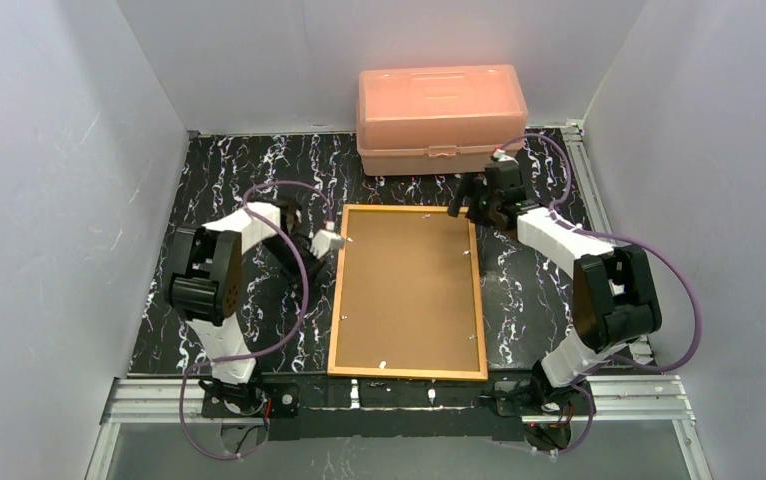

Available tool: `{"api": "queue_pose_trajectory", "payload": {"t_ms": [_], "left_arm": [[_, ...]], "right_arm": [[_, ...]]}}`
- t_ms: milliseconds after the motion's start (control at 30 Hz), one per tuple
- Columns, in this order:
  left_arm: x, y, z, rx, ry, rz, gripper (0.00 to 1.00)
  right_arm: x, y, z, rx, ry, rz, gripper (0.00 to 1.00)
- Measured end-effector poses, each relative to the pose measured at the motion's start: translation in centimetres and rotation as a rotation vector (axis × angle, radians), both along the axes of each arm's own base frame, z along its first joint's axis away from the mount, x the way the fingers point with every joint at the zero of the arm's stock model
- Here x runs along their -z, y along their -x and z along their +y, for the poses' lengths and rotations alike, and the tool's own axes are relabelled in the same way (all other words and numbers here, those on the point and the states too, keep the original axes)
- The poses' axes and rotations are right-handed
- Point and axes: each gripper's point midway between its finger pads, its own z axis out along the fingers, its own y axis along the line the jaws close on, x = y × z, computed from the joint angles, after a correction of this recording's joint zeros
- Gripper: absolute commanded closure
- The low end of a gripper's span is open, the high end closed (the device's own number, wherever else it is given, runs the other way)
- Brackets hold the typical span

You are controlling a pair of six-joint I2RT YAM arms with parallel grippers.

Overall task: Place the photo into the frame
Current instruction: Adjust the photo frame at the center of the board.

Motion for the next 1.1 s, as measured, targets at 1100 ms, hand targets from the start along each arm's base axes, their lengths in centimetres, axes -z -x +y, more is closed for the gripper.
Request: {"api": "queue_pose_trajectory", "payload": {"t_ms": [1100], "left_arm": [[1.8,7.1,-2.7,0.378,-0.092,-0.119,0.97]], "right_arm": [[6.1,-4.9,8.3,-0.011,-0.179,0.132,0.01]]}}
